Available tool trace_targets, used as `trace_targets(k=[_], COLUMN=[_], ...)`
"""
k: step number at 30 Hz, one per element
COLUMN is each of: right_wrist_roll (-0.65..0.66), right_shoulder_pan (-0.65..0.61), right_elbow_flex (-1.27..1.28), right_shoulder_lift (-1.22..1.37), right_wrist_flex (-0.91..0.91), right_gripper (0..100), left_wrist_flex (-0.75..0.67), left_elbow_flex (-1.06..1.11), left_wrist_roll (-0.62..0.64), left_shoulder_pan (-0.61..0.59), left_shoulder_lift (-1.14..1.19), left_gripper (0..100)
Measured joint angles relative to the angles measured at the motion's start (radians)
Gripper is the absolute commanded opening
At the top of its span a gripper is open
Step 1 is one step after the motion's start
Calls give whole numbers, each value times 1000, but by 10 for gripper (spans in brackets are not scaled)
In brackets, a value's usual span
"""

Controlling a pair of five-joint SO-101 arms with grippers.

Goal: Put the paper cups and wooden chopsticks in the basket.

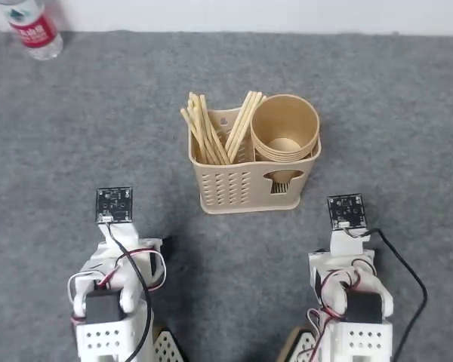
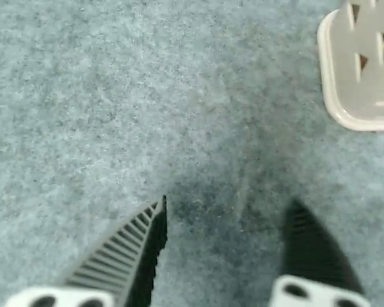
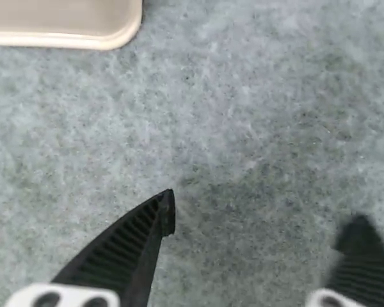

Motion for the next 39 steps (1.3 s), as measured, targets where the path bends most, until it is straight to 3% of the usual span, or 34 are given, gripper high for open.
trace_targets(k=[4, 9, 13, 20, 27, 33, 39], right_wrist_roll=[0, 0, 0, 0, 0, 0, 0], right_shoulder_pan=[0, 0, 0, 0, 0, 0, 0], right_elbow_flex=[0, 0, 0, 0, 0, 0, 0], right_shoulder_lift=[0, 0, 0, 0, 0, 0, 0], right_wrist_flex=[0, 0, 0, 0, 0, -3, -51], right_gripper=[90, 2, 58, 324, 519, 650, 953], left_wrist_flex=[0, 0, 0, 0, 0, -14, -60], left_elbow_flex=[0, 0, 0, 0, 0, 0, -14], left_wrist_roll=[0, 0, 0, 0, 3, 3, 3], left_shoulder_pan=[0, 0, 0, -2, 5, 100, 132], left_shoulder_lift=[0, 0, 0, 0, 0, 0, 0], left_gripper=[18, 13, 32, 350, 423, 518, 667])
